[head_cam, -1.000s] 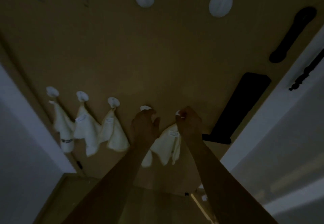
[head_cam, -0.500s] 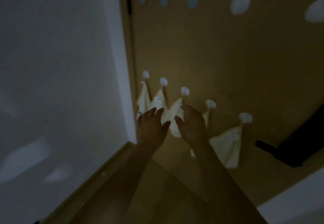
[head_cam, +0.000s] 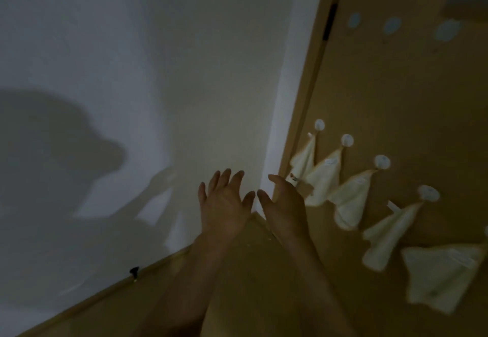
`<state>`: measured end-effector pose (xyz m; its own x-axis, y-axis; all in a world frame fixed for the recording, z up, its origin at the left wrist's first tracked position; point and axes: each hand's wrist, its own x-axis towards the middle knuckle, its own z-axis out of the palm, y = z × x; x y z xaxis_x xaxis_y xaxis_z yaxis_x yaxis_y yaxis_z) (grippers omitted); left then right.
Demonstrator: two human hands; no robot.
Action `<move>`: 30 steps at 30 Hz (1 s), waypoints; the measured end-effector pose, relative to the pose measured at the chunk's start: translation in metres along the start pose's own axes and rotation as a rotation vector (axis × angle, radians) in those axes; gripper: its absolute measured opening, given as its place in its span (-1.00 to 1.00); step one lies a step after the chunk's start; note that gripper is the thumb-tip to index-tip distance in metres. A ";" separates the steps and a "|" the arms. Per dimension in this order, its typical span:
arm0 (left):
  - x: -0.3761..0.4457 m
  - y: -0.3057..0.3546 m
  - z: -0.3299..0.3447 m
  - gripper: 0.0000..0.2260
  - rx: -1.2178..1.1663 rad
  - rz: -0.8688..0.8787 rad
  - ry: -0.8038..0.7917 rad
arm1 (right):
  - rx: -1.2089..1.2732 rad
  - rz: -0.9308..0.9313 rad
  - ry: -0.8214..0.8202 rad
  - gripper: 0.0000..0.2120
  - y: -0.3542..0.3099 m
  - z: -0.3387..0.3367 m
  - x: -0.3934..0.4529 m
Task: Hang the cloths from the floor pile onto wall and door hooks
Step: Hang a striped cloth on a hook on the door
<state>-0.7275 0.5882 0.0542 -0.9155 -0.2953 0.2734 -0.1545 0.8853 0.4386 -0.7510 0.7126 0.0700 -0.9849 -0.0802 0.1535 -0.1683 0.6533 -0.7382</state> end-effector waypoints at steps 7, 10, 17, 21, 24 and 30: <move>-0.030 -0.116 -0.063 -0.49 0.052 -0.141 0.039 | 0.005 -0.115 -0.154 -0.50 -0.088 0.089 -0.036; -0.044 -0.167 -0.091 -0.49 0.077 -0.211 0.071 | -0.002 -0.169 -0.208 -0.51 -0.127 0.132 -0.057; -0.095 -0.296 -0.167 -0.48 0.129 -0.438 0.171 | 0.031 -0.336 -0.373 -0.52 -0.222 0.239 -0.115; -0.135 -0.363 -0.213 -0.48 0.159 -0.597 0.241 | 0.064 -0.467 -0.519 -0.51 -0.280 0.299 -0.156; -0.165 -0.403 -0.243 -0.48 0.168 -0.713 0.313 | 0.081 -0.583 -0.607 -0.51 -0.320 0.339 -0.185; -0.222 -0.471 -0.291 -0.48 0.170 -0.954 0.448 | 0.078 -0.777 -0.821 -0.52 -0.390 0.413 -0.243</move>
<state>-0.3434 0.1326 0.0362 -0.1739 -0.9673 0.1846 -0.8166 0.2464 0.5219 -0.4629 0.1667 0.0493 -0.3368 -0.9323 0.1321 -0.7201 0.1647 -0.6740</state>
